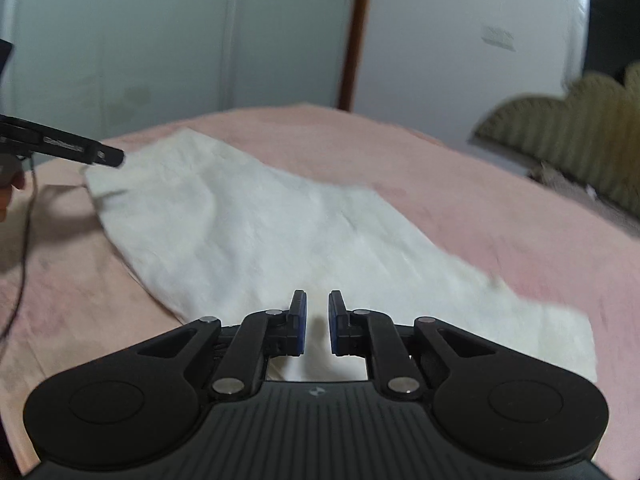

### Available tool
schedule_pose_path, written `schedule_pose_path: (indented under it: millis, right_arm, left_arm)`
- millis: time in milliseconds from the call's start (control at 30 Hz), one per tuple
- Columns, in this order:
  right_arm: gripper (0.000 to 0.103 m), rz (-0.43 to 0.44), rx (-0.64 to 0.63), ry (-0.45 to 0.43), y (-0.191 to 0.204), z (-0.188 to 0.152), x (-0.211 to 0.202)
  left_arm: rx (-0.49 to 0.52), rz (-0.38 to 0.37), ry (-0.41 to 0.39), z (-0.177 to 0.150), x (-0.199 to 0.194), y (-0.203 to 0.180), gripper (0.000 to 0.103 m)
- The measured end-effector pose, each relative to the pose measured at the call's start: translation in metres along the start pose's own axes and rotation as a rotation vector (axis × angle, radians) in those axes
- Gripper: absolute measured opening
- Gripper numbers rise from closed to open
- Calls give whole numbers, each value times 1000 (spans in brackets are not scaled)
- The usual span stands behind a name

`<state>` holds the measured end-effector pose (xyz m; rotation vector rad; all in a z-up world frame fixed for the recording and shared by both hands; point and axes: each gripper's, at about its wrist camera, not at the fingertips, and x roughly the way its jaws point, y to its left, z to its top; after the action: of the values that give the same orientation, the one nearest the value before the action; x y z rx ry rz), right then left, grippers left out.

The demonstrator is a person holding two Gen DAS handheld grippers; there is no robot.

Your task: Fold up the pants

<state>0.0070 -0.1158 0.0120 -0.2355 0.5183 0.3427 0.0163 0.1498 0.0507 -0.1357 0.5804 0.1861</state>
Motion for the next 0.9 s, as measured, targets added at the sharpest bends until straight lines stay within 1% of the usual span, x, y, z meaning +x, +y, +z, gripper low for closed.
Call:
schedule_pose_path:
  millis: [33, 100, 167, 200, 233, 267, 333, 400, 467, 633, 667, 700, 733, 767, 800, 833, 867, 900]
  right_arm:
    - [12, 35, -42, -12, 13, 5, 5]
    - [18, 90, -131, -17, 42, 13, 16]
    - [35, 155, -232, -14, 72, 18, 29]
    - [39, 173, -281, -22, 85, 20, 33]
    - [46, 178, -341, -35, 98, 21, 37]
    - [50, 169, -396, -45, 111, 22, 42]
    - [50, 151, -477, -51, 127, 22, 52]
    - [50, 143, -532, -48, 137, 23, 66]
    - [50, 98, -585, -34, 146, 21, 79]
    - [49, -30, -723, -102, 171, 17, 101]
    - [48, -49, -749, -122, 175, 16, 105]
    - [44, -49, -763, -131, 178, 17, 109]
    - [28, -36, -769, -126, 180, 18, 114]
    - [23, -27, -763, -125, 181, 21, 117]
    - [22, -14, -739, -128, 178, 23, 118]
    - [21, 23, -670, -118, 170, 29, 117]
    - [20, 75, -570, -103, 159, 38, 116]
    - [20, 130, -456, -90, 144, 48, 115]
  left_arm:
    - [-61, -24, 22, 1, 0, 12, 79]
    - [-153, -59, 53, 3, -1, 29, 80]
    - [-207, -74, 67, 5, -4, 41, 80]
    - [-230, -88, 78, 6, -4, 45, 81]
    - [-254, -99, 84, 7, -6, 49, 81]
    - [-286, -108, 84, 7, -7, 54, 81]
    - [-343, -139, 90, 8, -8, 62, 84]
    - [-393, -173, 109, 9, -8, 68, 87]
    - [-438, -208, 135, 9, -4, 72, 88]
    - [-575, -296, 205, -1, 12, 80, 92]
    - [-608, -307, 221, -3, 16, 81, 93]
    - [-643, -319, 235, -5, 20, 84, 93]
    - [-678, -333, 246, -7, 24, 86, 94]
    - [-718, -349, 254, -9, 30, 88, 95]
    - [-750, -365, 256, -11, 34, 89, 97]
    - [-780, -383, 254, -12, 39, 89, 99]
    - [-810, -405, 250, -12, 44, 89, 102]
    - [-843, -426, 248, -12, 50, 89, 102]
